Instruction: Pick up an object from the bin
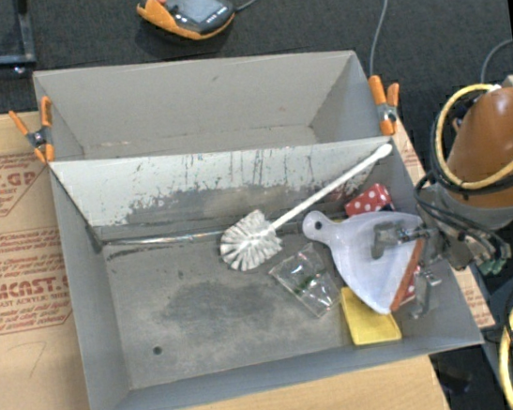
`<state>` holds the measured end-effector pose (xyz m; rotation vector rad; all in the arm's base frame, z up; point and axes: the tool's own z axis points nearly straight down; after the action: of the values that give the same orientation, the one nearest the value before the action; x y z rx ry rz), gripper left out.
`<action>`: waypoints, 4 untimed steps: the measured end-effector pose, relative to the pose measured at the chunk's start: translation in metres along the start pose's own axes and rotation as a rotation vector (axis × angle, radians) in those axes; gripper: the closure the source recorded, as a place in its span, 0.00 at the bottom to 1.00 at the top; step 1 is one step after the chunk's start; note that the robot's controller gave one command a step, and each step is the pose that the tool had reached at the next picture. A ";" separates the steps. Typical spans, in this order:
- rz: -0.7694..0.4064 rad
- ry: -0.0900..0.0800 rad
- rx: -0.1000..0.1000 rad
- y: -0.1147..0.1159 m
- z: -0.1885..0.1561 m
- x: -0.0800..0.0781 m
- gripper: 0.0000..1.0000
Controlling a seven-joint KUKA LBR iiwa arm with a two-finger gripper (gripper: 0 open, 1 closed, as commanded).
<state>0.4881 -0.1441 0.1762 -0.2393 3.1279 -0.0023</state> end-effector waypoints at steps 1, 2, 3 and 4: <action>0.090 0.003 -0.002 0.013 0.001 0.003 0.00; -0.078 -0.002 0.001 0.012 0.035 -0.033 0.00; -0.115 0.000 -0.002 0.019 0.066 -0.024 0.00; -0.213 -0.008 0.003 0.042 0.105 -0.026 1.00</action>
Offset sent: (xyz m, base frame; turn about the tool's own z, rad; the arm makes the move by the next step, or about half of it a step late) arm 0.0619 0.0194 -0.0738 -0.3360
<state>0.5077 -0.0984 0.0712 -0.5694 3.0765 -0.0070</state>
